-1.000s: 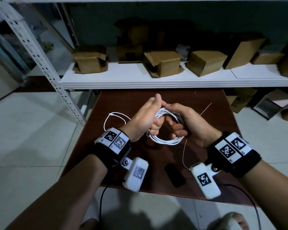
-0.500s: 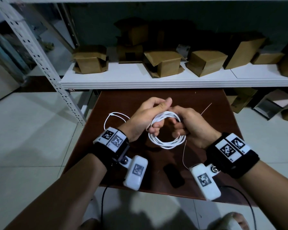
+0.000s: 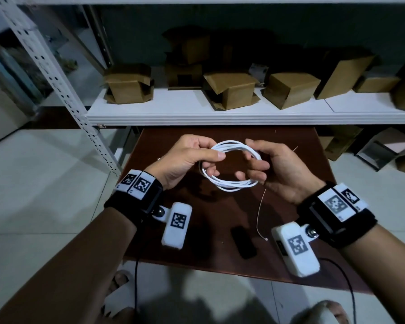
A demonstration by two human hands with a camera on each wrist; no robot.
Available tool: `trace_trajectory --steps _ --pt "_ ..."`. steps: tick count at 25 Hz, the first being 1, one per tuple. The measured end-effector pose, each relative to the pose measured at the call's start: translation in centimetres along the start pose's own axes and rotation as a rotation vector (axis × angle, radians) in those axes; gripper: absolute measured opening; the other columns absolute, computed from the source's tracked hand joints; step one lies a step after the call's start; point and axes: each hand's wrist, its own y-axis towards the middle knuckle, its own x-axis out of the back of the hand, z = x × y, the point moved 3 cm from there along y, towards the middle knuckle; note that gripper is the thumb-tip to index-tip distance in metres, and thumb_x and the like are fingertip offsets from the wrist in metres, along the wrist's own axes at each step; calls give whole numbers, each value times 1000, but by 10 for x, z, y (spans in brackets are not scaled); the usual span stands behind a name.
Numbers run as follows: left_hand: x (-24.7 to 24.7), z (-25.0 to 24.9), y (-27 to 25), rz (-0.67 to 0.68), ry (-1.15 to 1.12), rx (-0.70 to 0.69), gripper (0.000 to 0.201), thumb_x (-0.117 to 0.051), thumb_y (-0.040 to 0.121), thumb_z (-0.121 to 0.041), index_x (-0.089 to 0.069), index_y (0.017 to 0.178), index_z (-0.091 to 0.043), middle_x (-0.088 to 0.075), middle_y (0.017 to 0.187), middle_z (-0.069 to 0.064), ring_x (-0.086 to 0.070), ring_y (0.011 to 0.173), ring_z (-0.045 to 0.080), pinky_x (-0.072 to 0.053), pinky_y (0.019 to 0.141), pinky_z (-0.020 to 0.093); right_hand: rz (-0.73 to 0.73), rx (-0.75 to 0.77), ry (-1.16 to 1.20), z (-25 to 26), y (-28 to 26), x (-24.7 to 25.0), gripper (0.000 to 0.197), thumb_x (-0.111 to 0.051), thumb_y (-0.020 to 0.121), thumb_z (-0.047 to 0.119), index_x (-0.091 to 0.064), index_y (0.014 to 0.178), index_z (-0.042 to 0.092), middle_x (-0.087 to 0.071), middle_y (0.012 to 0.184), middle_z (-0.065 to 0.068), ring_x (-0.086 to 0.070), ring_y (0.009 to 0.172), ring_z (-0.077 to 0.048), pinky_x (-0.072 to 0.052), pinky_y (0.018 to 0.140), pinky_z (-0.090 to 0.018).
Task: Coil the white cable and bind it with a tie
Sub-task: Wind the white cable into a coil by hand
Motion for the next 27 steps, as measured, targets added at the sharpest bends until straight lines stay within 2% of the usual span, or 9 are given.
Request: trace_trajectory --steps 2,7,12,15,17,21,23,25,27 --pt "-1 2 1 -2 0 -1 10 -75 86 -10 -67 84 -4 -42 54 0 -48 49 14 -60 81 41 -18 10 -42 0 2 3 35 -56 102 28 -58 74 6 -24 48 0 -32 43 -20 -60 91 -45" --pt "-4 5 3 15 6 3 13 -72 90 -13 -63 89 -2 -44 57 2 -42 49 11 -60 78 38 -71 9 -73 1 5 6 36 -57 101 27 -60 73 5 -28 45 -1 -39 40 -18 -59 84 -42" --pt "0 -2 3 -49 -88 -16 7 -71 87 -7 -66 84 -5 -43 58 1 -38 48 10 -60 80 42 -22 4 -101 9 0 -1 26 -72 90 25 -68 91 -1 -32 50 2 -42 43 -12 -58 94 -42" --pt "0 -1 4 -91 -185 5 12 -68 90 -2 -64 79 -4 -38 60 1 -35 48 9 -60 82 46 -27 77 -144 7 0 -2 20 -75 82 1 -68 100 -5 -42 55 -1 -42 43 -8 -61 77 -33" --pt "-7 4 3 -109 -224 34 15 -63 96 -2 -60 82 -4 -32 57 -2 -36 49 10 -61 84 47 -95 119 -158 2 2 3 20 -74 82 -6 -67 101 -5 -48 55 -3 -49 44 -10 -57 73 -33" --pt "-28 12 9 -67 -345 24 11 -51 104 -4 -54 94 -2 -32 61 0 -45 56 16 -60 85 41 -210 120 -118 -5 2 7 12 -70 88 -1 -68 101 -1 -67 72 -11 -69 61 -18 -59 60 -29" --pt "-31 10 12 -39 -411 -16 6 -46 106 -6 -52 107 -4 -34 63 2 -46 59 17 -58 87 39 -192 30 -173 -8 2 3 11 -66 92 3 -71 102 2 -75 86 -12 -74 74 -21 -66 69 -35" --pt "-25 7 13 -76 -385 -20 14 -46 107 -7 -55 96 -4 -34 63 1 -47 58 17 -57 85 38 -168 -12 -225 -9 0 -1 12 -67 95 7 -72 104 1 -78 91 -15 -76 73 -25 -64 72 -36" --pt "-17 4 11 -129 -319 -1 22 -51 106 -8 -59 86 -11 -35 62 1 -49 56 18 -58 85 40 -203 1 -220 -6 -2 0 12 -69 95 8 -71 104 0 -78 86 -16 -74 63 -23 -63 63 -30"
